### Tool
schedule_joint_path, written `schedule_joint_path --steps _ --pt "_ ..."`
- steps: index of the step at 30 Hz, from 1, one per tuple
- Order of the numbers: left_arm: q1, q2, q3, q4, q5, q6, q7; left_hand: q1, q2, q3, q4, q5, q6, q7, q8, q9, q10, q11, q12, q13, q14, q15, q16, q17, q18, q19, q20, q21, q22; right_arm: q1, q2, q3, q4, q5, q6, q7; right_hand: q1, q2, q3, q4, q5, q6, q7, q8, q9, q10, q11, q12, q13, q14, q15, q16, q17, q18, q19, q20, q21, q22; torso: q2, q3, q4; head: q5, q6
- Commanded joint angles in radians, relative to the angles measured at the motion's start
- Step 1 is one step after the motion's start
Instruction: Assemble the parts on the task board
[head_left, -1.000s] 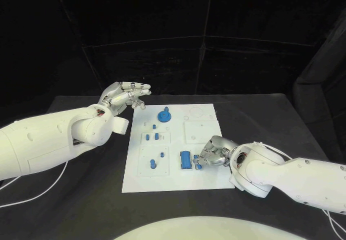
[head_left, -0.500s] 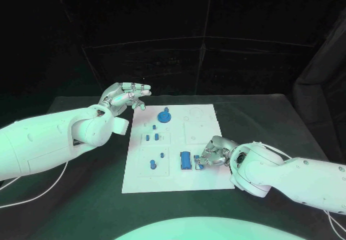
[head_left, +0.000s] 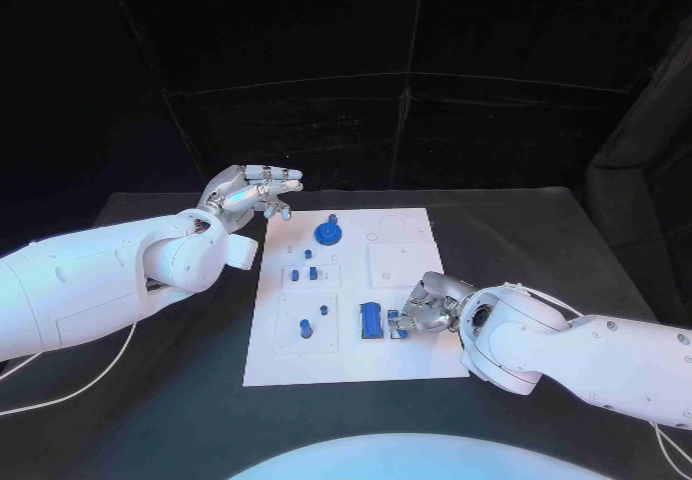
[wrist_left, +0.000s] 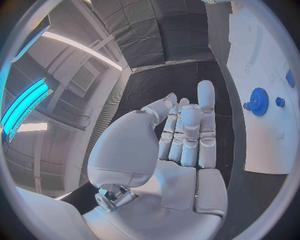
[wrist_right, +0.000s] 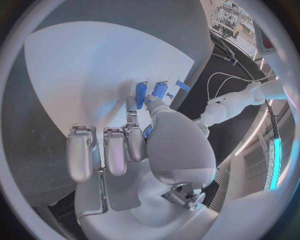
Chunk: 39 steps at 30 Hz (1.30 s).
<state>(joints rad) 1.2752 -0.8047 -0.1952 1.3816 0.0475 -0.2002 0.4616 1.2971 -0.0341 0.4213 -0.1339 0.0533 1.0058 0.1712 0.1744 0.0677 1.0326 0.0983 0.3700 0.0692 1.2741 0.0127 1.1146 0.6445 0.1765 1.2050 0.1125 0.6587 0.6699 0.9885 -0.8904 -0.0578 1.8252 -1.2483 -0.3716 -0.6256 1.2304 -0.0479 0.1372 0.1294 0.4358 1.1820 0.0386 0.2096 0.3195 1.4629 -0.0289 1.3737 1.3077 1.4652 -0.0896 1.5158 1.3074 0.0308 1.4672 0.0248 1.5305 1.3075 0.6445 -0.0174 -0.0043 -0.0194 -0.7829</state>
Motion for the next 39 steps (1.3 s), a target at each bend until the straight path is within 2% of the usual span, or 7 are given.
schedule_joint_path --steps 1,5,16,28,35,38,39 --pt "0.001 0.001 0.001 0.002 0.002 0.012 0.001 0.008 -0.001 0.002 -0.005 -0.003 -0.005 0.002 0.000 0.000 -0.006 0.002 0.004 -0.001 -0.007 0.001 -0.001 -0.001 0.007 -0.004 0.000 -0.004 -0.001 -0.002 0.005 -0.002 -0.001 -0.011 0.018 -0.008 -0.013 -0.001 -0.002 0.009 -0.017 0.006 -0.002 0.008 0.002 0.046 -0.007 -0.003 0.135 0.088 -0.005 0.002 0.182 -0.018 0.076 -0.006 0.005 0.222 0.000 -0.0009 0.0020 -0.001 0.000" --pt "0.002 -0.001 0.001 0.003 0.001 0.012 0.001 0.008 -0.001 0.002 -0.005 -0.003 -0.005 0.002 0.000 0.000 -0.006 0.002 0.004 -0.001 -0.007 0.001 -0.001 -0.001 0.007 -0.004 0.000 -0.004 -0.001 -0.002 0.006 -0.002 -0.006 -0.029 0.012 -0.014 -0.051 -0.003 -0.026 0.035 -0.124 0.005 0.000 0.014 0.014 0.047 -0.006 -0.005 0.135 0.088 -0.004 0.001 0.181 -0.018 0.075 -0.006 0.005 0.222 -0.001 -0.0017 0.0006 0.000 -0.001" --pt "0.002 -0.002 0.001 0.006 0.001 0.015 -0.001 0.006 -0.002 0.002 -0.006 -0.003 -0.006 0.003 0.000 0.000 -0.008 0.003 0.005 -0.001 -0.009 0.001 -0.001 -0.004 0.006 -0.004 0.000 -0.004 -0.002 -0.002 0.005 -0.002 -0.012 -0.047 0.001 -0.010 -0.119 -0.015 -0.140 0.101 -0.281 -0.006 0.004 0.020 0.037 0.045 -0.002 -0.013 0.134 0.086 -0.001 -0.005 0.173 -0.016 0.071 -0.003 -0.001 0.216 0.000 -0.0003 0.0001 -0.003 0.003" --pt "0.002 -0.004 0.001 0.007 0.001 0.015 -0.002 0.006 -0.002 0.002 -0.006 -0.003 -0.006 0.003 0.000 0.000 -0.008 0.003 0.005 -0.001 -0.009 0.001 -0.001 -0.004 0.006 -0.004 0.000 -0.004 -0.002 -0.002 -0.021 -0.002 0.002 -0.034 0.016 0.086 -0.051 -0.012 -0.181 0.084 -0.299 -0.023 0.009 0.018 0.049 0.041 0.002 -0.021 0.132 0.084 0.002 -0.012 0.163 -0.013 0.065 -0.001 -0.009 0.207 -0.001 0.0001 0.0006 -0.003 0.008" --pt "0.002 -0.001 0.001 -0.004 0.001 0.019 0.006 0.004 -0.004 0.001 -0.006 -0.003 -0.005 0.003 0.000 0.000 -0.008 0.003 0.005 -0.001 -0.010 0.002 -0.001 -0.006 0.006 -0.005 0.000 -0.005 -0.002 0.007 -0.068 -0.002 -0.016 0.202 -0.065 0.402 0.083 0.017 -0.195 0.013 -0.219 -0.146 0.060 -0.049 0.027 -0.026 0.046 -0.175 0.044 0.058 0.035 -0.088 0.064 0.015 -0.005 0.026 -0.102 0.110 -0.005 0.0005 -0.0019 -0.006 0.020" --pt "0.002 0.003 0.001 -0.015 0.006 0.023 0.014 -0.013 -0.012 -0.010 0.001 -0.003 -0.005 0.002 0.001 0.000 -0.009 0.004 0.008 -0.001 -0.014 0.004 -0.003 -0.013 0.005 -0.007 0.002 -0.006 -0.003 0.035 -0.076 -0.002 -0.055 0.394 -0.075 0.573 0.149 0.042 -0.182 -0.021 -0.228 -0.190 0.079 -0.074 0.012 -0.172 0.058 -0.500 -0.151 -0.016 0.046 -0.285 -0.164 0.068 -0.138 0.037 -0.290 -0.078 -0.011 -0.0003 -0.0013 -0.009 0.032" --pt "0.002 0.006 0.001 -0.021 0.011 0.024 0.016 -0.022 -0.017 -0.017 0.005 -0.003 -0.005 0.002 0.002 0.000 -0.009 0.004 0.008 -0.001 -0.018 0.004 -0.007 -0.020 0.005 -0.008 0.003 -0.008 -0.004 0.048 -0.075 -0.002 -0.075 0.462 -0.073 0.630 0.168 0.052 -0.174 -0.028 -0.235 -0.201 0.085 -0.080 0.007 -0.263 0.065 -0.705 -0.279 0.017 0.053 -0.185 -0.030 0.099 -0.225 0.043 -0.423 -0.203 -0.014 -0.0008 -0.0007 -0.012 0.036"
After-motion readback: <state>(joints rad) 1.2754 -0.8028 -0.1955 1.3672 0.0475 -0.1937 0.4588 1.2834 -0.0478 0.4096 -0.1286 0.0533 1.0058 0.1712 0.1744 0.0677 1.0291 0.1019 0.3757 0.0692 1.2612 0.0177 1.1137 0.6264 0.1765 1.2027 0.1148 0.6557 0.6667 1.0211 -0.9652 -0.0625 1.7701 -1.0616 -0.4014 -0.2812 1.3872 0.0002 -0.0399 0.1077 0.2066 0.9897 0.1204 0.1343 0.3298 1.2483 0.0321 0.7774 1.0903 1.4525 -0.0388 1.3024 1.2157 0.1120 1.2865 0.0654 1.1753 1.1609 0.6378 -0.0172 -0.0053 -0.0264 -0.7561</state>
